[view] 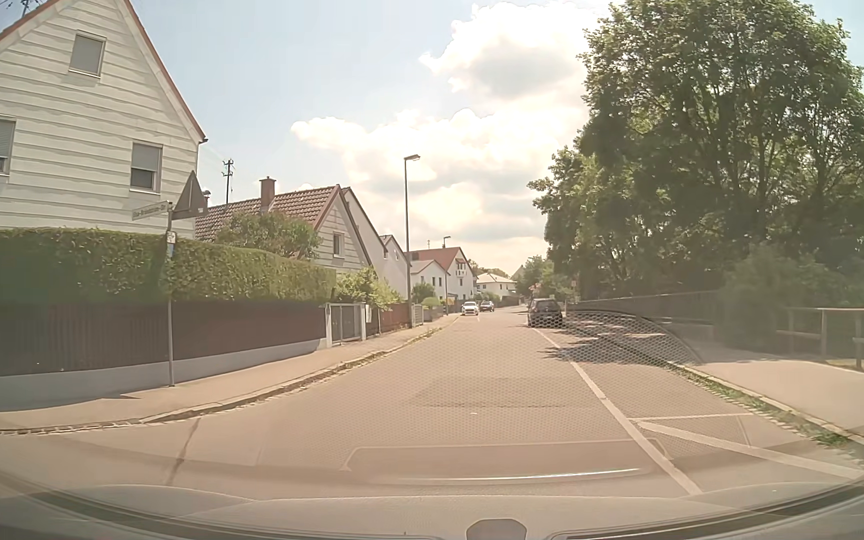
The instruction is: Follow the waypoints while adhering to traffic rules and regulations
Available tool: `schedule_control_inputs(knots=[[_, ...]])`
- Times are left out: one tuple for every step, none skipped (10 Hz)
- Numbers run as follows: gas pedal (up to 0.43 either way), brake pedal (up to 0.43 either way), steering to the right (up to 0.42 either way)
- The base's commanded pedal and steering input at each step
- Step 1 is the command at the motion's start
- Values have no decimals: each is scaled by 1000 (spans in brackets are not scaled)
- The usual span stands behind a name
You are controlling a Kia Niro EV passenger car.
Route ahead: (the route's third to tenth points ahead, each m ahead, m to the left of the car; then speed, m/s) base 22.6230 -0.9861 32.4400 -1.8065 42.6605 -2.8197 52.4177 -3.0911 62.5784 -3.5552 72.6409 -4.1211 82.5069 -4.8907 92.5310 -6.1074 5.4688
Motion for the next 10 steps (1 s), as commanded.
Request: schedule_control_inputs(knots=[[110,0,51],[118,0,58],[118,0,60],[98,0,59],[110,0,54],[110,0,47],[110,0,41],[110,0,36],[110,0,34],[110,0,29]])
